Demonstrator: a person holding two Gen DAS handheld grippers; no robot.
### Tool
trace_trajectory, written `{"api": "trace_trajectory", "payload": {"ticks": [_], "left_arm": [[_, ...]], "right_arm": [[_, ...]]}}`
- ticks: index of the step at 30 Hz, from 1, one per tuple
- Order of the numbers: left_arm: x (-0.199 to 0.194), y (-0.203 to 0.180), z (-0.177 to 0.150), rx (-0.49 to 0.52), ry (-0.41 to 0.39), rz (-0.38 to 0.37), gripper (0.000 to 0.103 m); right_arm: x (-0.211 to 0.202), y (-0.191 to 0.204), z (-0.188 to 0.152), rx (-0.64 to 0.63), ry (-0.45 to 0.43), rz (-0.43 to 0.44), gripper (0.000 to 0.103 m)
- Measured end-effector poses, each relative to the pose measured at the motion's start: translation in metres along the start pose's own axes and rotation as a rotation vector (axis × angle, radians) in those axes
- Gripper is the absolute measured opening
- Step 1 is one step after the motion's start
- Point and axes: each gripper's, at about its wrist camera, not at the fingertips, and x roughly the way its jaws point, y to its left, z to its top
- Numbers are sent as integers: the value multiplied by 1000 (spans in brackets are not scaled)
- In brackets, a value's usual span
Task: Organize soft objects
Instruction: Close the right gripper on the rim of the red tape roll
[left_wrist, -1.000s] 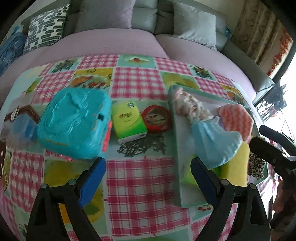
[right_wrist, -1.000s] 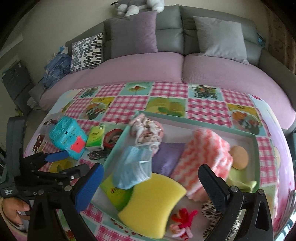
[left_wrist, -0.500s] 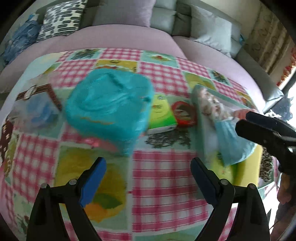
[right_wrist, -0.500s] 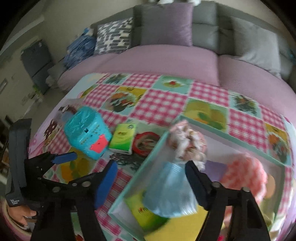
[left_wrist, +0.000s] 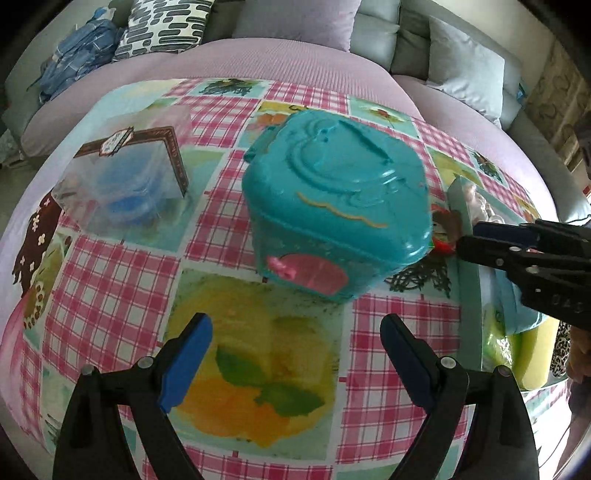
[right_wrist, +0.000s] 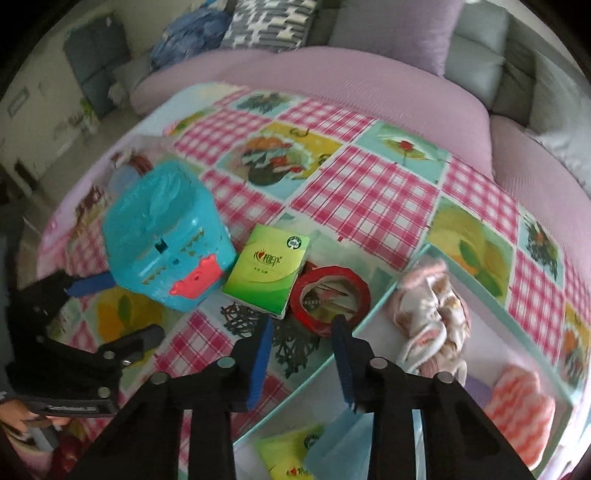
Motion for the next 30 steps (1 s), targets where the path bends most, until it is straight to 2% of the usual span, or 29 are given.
{"api": "trace_trajectory", "payload": {"ticks": [9, 21, 25, 30], "left_arm": [[1, 9, -2, -23, 3, -8, 93], [6, 15, -3, -37, 14, -19, 93], [7, 16, -3, -40, 15, -26, 93], [7, 18, -3, -41, 18, -31, 93]], "right_arm": [[33, 17, 10, -148, 95, -77, 13], [46, 24, 19, -262, 157, -105, 14], [47, 21, 21, -250, 172, -80, 15], [49, 23, 22, -282, 188, -93, 15]]}}
